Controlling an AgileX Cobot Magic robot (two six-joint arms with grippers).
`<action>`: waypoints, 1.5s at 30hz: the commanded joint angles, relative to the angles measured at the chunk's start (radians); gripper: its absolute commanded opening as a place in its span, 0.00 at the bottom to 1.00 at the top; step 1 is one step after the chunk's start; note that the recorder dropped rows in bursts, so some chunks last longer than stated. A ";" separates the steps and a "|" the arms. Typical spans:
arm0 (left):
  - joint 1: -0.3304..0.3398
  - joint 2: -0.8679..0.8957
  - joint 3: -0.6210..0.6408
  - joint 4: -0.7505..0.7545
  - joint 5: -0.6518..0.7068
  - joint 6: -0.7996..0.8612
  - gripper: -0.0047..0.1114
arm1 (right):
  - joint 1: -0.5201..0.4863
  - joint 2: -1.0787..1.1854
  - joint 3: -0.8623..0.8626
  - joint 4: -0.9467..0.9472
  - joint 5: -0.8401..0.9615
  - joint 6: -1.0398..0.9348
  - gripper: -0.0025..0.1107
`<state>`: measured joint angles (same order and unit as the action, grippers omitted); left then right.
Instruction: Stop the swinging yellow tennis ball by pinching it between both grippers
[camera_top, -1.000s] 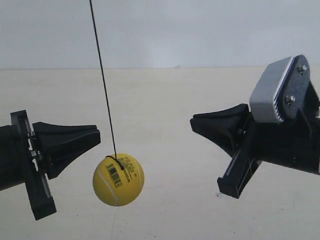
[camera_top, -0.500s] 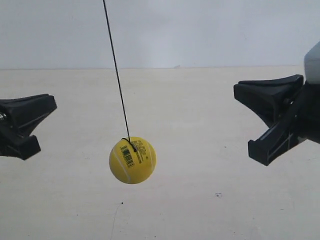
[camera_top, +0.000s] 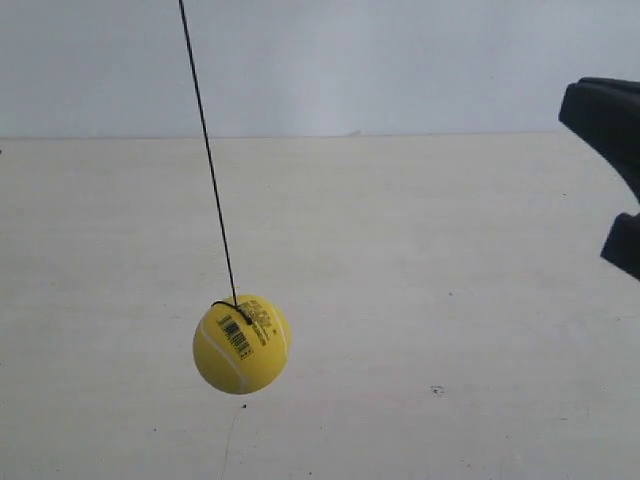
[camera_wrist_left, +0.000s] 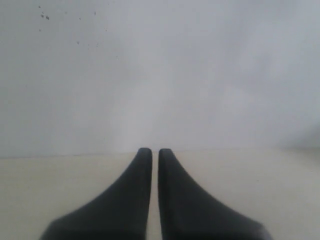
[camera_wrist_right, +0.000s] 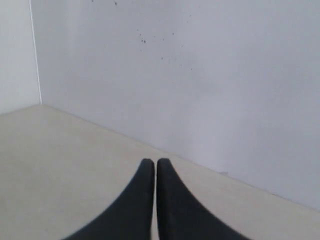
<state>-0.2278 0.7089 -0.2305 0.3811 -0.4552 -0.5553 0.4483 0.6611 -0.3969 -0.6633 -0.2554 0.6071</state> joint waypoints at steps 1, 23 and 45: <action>-0.002 -0.119 -0.002 -0.034 0.096 -0.013 0.08 | 0.001 -0.089 0.005 0.007 0.016 0.023 0.02; -0.002 -0.452 0.021 -0.018 0.327 -0.108 0.08 | 0.003 -0.321 0.042 -0.021 0.112 0.278 0.02; -0.016 0.494 0.125 0.626 -0.580 -0.174 0.08 | 0.003 0.585 0.125 -0.373 -0.731 0.194 0.02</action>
<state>-0.2400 1.1743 -0.1094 0.9958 -1.0134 -0.7705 0.4483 1.2347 -0.2724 -1.0153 -0.9653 0.8296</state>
